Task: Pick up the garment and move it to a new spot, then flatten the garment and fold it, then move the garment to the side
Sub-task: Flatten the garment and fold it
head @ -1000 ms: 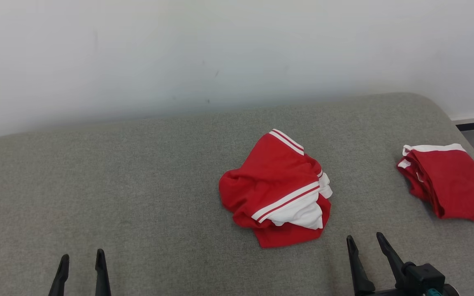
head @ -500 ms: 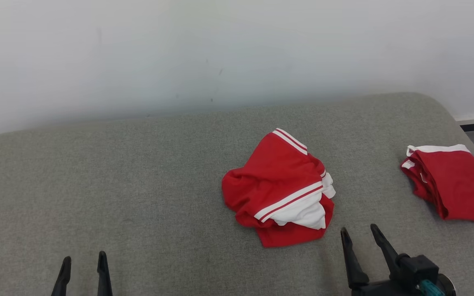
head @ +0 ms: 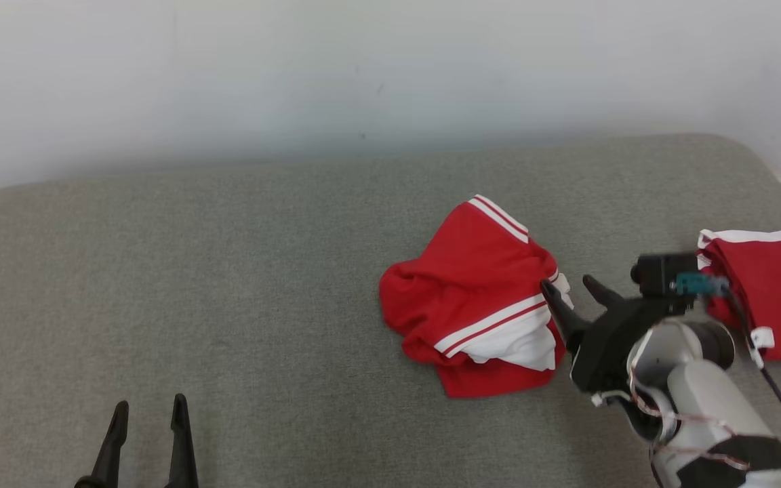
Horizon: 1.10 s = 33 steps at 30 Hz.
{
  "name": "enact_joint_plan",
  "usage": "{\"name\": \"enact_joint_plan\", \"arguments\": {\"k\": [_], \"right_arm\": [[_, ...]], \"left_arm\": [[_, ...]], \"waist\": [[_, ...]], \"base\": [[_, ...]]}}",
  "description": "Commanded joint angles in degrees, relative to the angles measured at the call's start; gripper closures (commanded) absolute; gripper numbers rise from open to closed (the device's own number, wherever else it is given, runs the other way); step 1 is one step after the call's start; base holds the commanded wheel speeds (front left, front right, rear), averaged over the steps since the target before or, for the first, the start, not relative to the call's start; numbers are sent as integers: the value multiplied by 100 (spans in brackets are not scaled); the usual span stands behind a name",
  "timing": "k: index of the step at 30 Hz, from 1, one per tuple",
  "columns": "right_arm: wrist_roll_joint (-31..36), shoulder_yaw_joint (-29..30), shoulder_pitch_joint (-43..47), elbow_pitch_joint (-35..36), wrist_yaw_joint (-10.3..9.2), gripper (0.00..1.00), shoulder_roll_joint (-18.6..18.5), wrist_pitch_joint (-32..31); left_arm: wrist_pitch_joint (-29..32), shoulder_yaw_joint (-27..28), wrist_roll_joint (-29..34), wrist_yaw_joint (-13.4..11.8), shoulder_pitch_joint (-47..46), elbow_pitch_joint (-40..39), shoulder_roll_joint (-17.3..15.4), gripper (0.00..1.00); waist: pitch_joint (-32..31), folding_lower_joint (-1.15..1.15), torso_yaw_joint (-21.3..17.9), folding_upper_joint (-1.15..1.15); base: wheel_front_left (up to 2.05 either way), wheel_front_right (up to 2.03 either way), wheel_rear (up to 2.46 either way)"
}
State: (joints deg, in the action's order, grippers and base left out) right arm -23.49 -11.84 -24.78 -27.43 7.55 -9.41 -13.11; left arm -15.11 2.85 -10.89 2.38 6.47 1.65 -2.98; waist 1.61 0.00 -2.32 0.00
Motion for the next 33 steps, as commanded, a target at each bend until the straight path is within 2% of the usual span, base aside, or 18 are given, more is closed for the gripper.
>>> {"name": "enact_joint_plan", "arguments": {"k": [1, 5, 8, 13, 26, 27, 28, 29, 30, 31, 32, 33], "right_arm": [[-178, -1, -202, -97, -14, 0, -28, -181], [-541, 28, -756, -522, -14, 0, -110, -589], [-777, 66, -1086, -927, -14, 0, -7, -862], [-841, -30, -1446, -1451, -14, 0, -1, -972], [-1415, -1057, -1361, -1350, -14, 0, -81, -879], [-1434, -1141, -1368, -1330, -14, 10, -120, -855], [-1438, -1230, -1375, -1309, -14, 27, -155, -832], [-1458, -1320, -1380, -1296, -14, 57, -161, -803], [-1494, -1412, -1384, -1273, -14, 64, -143, -785], [-1511, -1478, -1397, -1251, -14, 76, -132, -741], [-1537, -1559, -1415, -1225, -14, 100, -132, -697], [-1564, -1632, -1438, -1210, -14, 100, -141, -667]], "left_arm": [[-4, -2, 15, 17, -98, -23, 3, 0], [-4, -14, 49, 52, -188, -12, 6, 0], [-4, -32, 81, 91, -241, -21, 8, 0], [-4, -79, 114, 124, -329, -32, 10, 0], [-4, -72, 32, 26, -141, -41, 10, 0], [-4, -70, 28, 24, -129, -42, 10, 0], [-4, -65, 26, 23, -125, -42, 10, 0], [-4, -60, 19, 16, -124, -46, 10, 0], [-4, -57, 19, 16, -115, -47, 10, 0], [-4, -56, 15, 15, -99, -47, 11, 0], [-4, -57, 11, 7, -86, -45, 10, 0], [-4, -62, 10, 1, -77, -47, 10, 0]], "waist": [[128, 0, 116, 0], [260, 0, 205, 0], [343, 0, 265, 0], [445, 0, 385, 0], [246, 0, 375, 0], [222, 0, 367, 0], [205, 0, 361, 0], [188, 0, 354, 0], [173, 0, 347, 0], [156, 0, 338, 0], [136, 0, 332, 0], [123, 0, 327, 0]], "base": [[0, 0, 0], [0, 0, 0], [0, 0, 0], [0, 0, 0], [0, 0, 0], [0, 0, 0], [0, 0, 0], [0, 0, 0], [0, 0, 0], [0, 0, 0], [0, 0, 0], [0, 0, 0]]}}
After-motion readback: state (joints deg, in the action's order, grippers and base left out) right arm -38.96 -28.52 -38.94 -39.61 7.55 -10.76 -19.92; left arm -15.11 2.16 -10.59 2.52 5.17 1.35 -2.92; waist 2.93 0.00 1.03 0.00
